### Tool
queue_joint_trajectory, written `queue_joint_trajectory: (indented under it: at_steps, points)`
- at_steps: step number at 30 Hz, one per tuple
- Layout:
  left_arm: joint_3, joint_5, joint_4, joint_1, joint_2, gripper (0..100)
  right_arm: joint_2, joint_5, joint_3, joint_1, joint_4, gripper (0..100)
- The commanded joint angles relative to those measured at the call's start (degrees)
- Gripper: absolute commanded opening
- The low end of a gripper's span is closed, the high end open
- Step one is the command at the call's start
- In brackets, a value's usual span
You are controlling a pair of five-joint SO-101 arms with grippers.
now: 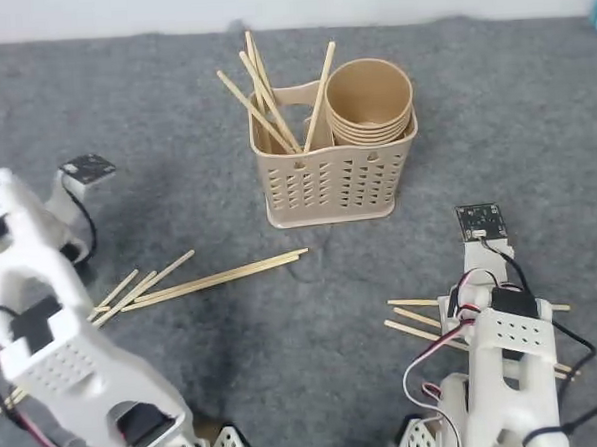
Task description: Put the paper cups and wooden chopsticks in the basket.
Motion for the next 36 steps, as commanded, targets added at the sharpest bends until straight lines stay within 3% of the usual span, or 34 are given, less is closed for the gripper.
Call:
queue_joint_trajectory:
  at_steps: [1, 3, 9, 18, 27, 36]
  points:
    - [-2.15, -0.18, 4.22, -3.87, -0.44, 5, -1.27, 0.62, -0.18, -0.57, 0.48, 0.8]
    - [-1.98, 1.14, 4.48, -6.42, -0.44, 1, -1.27, 0.62, -0.18, -0.66, 0.48, 0.8]
    - [-2.33, 10.37, 1.32, -12.57, -1.14, 1, -1.27, 0.79, -0.18, -0.66, 0.48, 0.8]
    - [-2.07, 34.37, -18.55, -22.51, -6.07, 2, -1.27, 0.62, -0.18, -0.66, 0.57, 0.8]
    - [1.89, 64.53, -36.13, -28.92, -5.98, 2, -1.27, 0.62, -0.18, -0.66, 0.57, 0.8]
    - [11.47, 77.45, -48.35, -29.89, -5.98, 2, -1.27, 0.88, -0.18, -0.66, 0.57, 0.8]
